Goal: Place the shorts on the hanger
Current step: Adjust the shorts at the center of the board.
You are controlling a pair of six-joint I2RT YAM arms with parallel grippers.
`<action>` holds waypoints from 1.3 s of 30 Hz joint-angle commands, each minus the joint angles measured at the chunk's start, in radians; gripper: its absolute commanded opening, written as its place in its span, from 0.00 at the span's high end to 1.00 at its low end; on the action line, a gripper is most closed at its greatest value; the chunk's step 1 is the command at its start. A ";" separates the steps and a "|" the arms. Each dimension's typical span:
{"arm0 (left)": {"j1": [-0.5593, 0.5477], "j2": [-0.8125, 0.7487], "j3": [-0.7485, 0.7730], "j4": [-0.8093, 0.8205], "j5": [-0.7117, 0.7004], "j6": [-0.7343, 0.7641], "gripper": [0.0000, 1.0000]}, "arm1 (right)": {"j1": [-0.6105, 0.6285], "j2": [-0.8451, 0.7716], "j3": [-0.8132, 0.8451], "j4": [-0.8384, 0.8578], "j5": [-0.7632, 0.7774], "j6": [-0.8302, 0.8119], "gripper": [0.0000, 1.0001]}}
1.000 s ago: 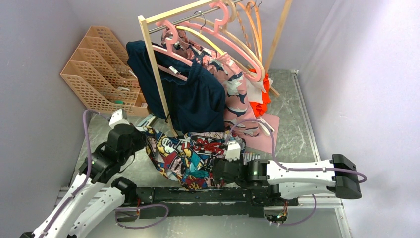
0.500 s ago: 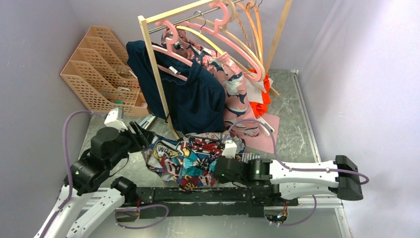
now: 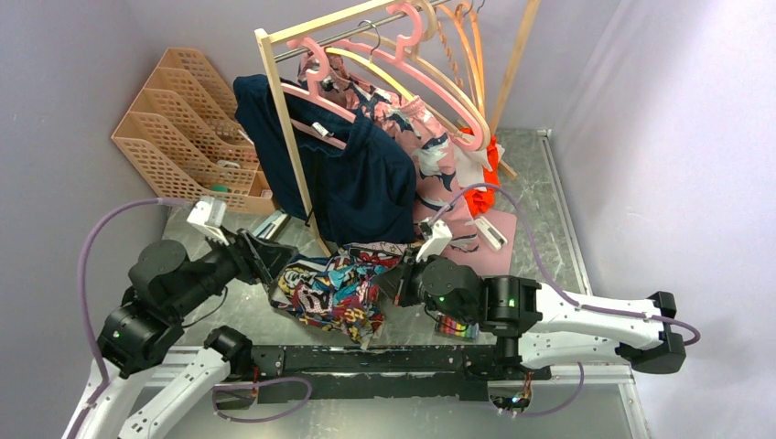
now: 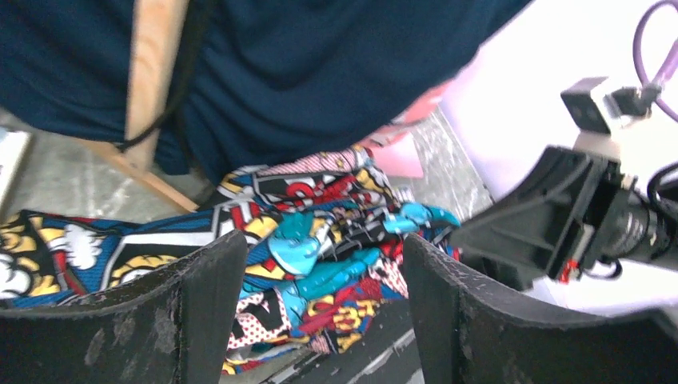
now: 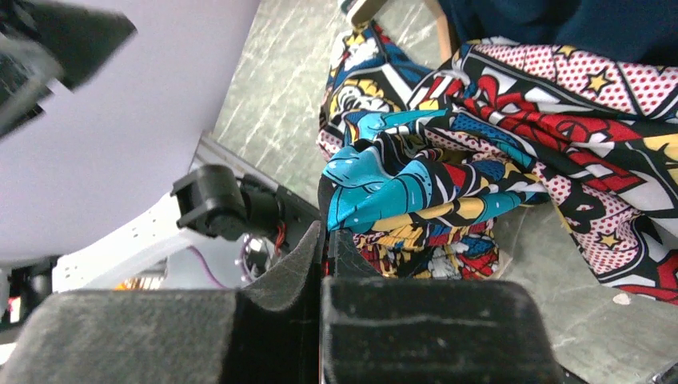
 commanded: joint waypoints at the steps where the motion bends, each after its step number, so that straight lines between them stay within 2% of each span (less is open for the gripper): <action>1: 0.001 0.019 -0.089 0.135 0.247 0.006 0.27 | -0.005 -0.026 -0.021 0.085 0.164 0.029 1.00; 3: 0.002 0.045 -0.129 0.179 0.324 -0.012 0.30 | -0.005 -0.034 -0.039 0.096 0.208 0.049 1.00; 5: 0.001 0.064 -0.158 0.192 0.343 -0.009 0.32 | -0.005 -0.036 -0.048 0.076 0.247 0.073 1.00; 9: 0.001 0.094 -0.180 0.196 0.341 0.031 0.30 | -0.008 -0.031 -0.059 0.026 0.304 0.103 1.00; 14: -0.038 0.141 -0.209 0.235 0.315 0.052 0.26 | -0.051 0.000 -0.068 0.014 0.302 0.087 1.00; 16: -0.079 0.155 -0.215 0.235 0.259 0.050 0.18 | -0.080 0.020 -0.075 0.016 0.284 0.077 1.00; 18: -0.167 0.178 -0.245 0.251 0.177 0.022 0.04 | -0.127 0.032 -0.093 0.037 0.239 0.061 1.00; 23: -0.536 0.230 -0.277 0.223 -0.269 -0.084 0.01 | -0.230 0.042 -0.114 0.073 0.129 0.026 1.00; 27: -0.708 0.267 -0.301 0.257 -0.423 -0.129 0.01 | -0.244 0.014 -0.136 0.111 0.086 -0.021 1.00; 33: -0.835 0.484 -0.335 0.305 -0.526 -0.143 0.01 | -0.270 -0.001 -0.135 0.072 0.020 -0.024 1.00; 39: -0.849 0.621 -0.315 0.361 -0.628 -0.163 0.00 | -0.272 -0.073 -0.185 0.126 -0.066 -0.016 1.00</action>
